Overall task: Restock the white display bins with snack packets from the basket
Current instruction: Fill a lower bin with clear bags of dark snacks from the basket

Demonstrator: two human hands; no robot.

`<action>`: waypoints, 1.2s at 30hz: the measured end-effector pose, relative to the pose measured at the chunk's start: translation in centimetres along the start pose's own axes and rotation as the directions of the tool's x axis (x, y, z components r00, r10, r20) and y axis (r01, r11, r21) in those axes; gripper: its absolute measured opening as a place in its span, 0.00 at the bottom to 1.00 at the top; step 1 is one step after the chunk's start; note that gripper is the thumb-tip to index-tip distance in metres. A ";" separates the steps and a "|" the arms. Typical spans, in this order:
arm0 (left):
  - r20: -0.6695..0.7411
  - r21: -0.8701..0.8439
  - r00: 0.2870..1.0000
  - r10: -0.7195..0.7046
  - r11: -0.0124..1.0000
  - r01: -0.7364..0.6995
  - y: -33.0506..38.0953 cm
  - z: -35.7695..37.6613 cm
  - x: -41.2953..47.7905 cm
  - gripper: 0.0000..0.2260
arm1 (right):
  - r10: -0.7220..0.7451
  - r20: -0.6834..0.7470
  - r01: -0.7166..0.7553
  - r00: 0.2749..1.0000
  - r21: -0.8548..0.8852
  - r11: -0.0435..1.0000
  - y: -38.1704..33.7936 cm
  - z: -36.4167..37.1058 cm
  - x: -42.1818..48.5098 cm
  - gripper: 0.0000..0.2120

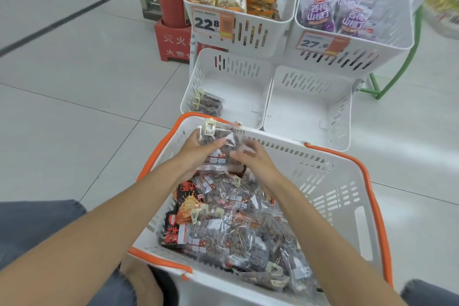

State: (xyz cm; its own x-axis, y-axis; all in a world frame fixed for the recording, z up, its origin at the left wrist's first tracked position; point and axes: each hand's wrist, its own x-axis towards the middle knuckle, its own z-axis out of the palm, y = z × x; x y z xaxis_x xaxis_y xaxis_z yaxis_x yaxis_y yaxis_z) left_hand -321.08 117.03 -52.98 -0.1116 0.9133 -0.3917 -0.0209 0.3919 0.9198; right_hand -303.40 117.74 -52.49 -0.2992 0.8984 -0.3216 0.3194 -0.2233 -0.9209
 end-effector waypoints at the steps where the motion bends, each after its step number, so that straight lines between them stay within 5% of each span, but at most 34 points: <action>1: 0.031 0.004 0.999 0.022 1.000 -0.022 0.1 -0.2 0.4 0.45 | 0.005 0.023 -0.006 1.000 0.065 0.998 -0.5 -0.3 0.4 0.41; 4: 0.132 0.048 0.991 0.013 0.999 -0.020 2.1 -1.1 1.4 0.42 | 0.055 0.143 -0.073 0.988 0.122 0.990 -2.4 -1.7 2.4 0.54; 8: 0.202 0.134 0.979 0.011 0.990 -0.039 5.5 -2.2 4.9 0.53 | 0.070 0.280 -0.092 0.958 0.069 0.993 -5.7 -3.5 5.5 0.40; 10: 0.199 0.178 0.978 0.066 0.979 -0.103 7.0 -2.6 7.1 0.50 | 0.032 0.189 -0.049 0.981 0.083 0.995 -7.3 -4.0 7.4 0.34; 14: 0.004 0.197 0.977 0.213 0.958 -0.209 9.2 -4.0 10.8 0.27 | -0.116 -0.053 0.121 0.992 0.108 0.987 -9.5 -5.1 12.1 0.26; 17: -0.180 0.416 0.941 0.287 0.889 -0.191 7.7 -6.4 14.8 0.35 | -0.186 -0.230 0.177 0.955 -0.060 0.982 -8.5 -5.4 16.8 0.27; 23: -0.068 0.693 0.954 0.294 0.702 -0.167 3.8 -8.4 21.1 0.54 | -0.350 -0.392 0.224 0.851 -0.333 0.916 -6.1 -3.5 25.7 0.27; 25: -0.022 0.691 0.954 0.299 0.694 -0.202 2.5 -8.8 22.7 0.59 | -0.328 -0.244 0.238 0.913 -0.336 0.911 -5.2 -2.5 28.2 0.26; 27: 0.010 0.605 0.948 0.318 0.753 -0.259 0.6 -9.3 24.1 0.61 | -0.143 0.049 0.151 0.988 -0.303 0.941 -4.3 -1.8 30.0 0.24; 29: 0.034 0.523 0.931 0.364 0.787 -0.327 -0.6 -9.5 24.3 0.59 | 0.016 0.218 0.038 0.976 -0.241 0.970 -4.3 -1.7 30.8 0.25; 32: 0.051 0.452 0.889 0.456 0.783 -0.427 -0.6 -9.3 23.6 0.50 | -0.053 0.211 0.090 0.976 -0.167 0.982 -4.4 -1.5 31.3 0.19; 36: 0.068 0.377 0.861 0.505 0.785 -0.491 0.2 -8.5 22.7 0.41 | -0.174 0.180 0.221 0.968 -0.290 0.931 -3.8 -0.3 31.2 0.15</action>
State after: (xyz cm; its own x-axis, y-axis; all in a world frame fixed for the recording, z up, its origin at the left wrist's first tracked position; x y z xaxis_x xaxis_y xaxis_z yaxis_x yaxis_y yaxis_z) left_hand -332.06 136.91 -61.45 -0.0390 0.9913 0.1256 0.4133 -0.0985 0.9052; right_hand -313.62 146.69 -58.97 -0.5074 0.8402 -0.1912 0.4919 0.1002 -0.8649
